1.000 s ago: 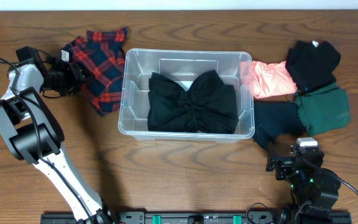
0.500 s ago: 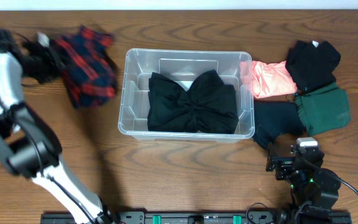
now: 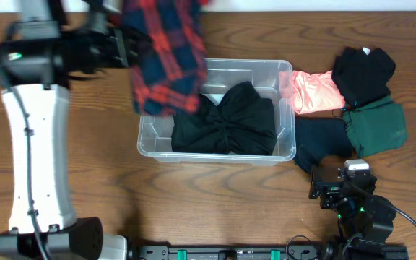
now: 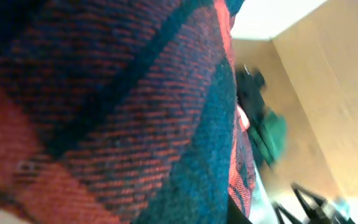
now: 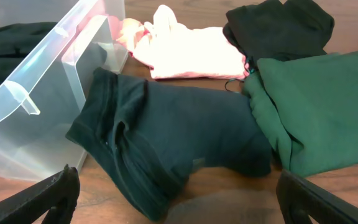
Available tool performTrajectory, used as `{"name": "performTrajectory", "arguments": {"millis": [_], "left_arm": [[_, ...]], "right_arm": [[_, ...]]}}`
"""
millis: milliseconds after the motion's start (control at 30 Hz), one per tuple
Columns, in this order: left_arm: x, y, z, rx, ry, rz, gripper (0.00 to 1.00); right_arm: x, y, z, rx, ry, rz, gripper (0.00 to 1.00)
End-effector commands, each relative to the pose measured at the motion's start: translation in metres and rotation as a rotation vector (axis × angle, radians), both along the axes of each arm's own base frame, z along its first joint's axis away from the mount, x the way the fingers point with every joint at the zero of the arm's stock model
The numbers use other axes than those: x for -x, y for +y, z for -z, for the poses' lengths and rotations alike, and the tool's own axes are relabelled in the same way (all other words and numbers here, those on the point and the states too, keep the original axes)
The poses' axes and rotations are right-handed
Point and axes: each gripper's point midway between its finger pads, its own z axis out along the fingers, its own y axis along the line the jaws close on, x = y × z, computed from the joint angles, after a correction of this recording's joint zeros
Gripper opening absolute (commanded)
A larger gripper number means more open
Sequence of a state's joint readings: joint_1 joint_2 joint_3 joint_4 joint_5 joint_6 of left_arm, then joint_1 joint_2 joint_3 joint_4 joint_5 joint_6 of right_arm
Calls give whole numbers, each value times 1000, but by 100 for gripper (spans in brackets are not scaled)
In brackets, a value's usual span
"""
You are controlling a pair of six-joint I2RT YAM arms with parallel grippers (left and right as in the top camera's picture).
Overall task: Pack container
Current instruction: 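Lift the red plaid shirt and drop it into the bin's left side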
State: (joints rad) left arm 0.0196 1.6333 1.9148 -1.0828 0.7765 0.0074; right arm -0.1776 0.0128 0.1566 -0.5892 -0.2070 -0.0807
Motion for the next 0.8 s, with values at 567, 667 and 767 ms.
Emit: {"name": "performTrajectory", "arguments": {"millis": [567,667,767], "left_arm": [[12,-19,238,-172,503,-168,6],[8,-4,251,-244,521,-244,6],[5,12,257,-319,522,-328,10]], "right_arm": [[0,2,0,0,-2,-9,99],[0,2,0,0,-2,-9,99],[0,2,0,0,-3,-9,99]]}}
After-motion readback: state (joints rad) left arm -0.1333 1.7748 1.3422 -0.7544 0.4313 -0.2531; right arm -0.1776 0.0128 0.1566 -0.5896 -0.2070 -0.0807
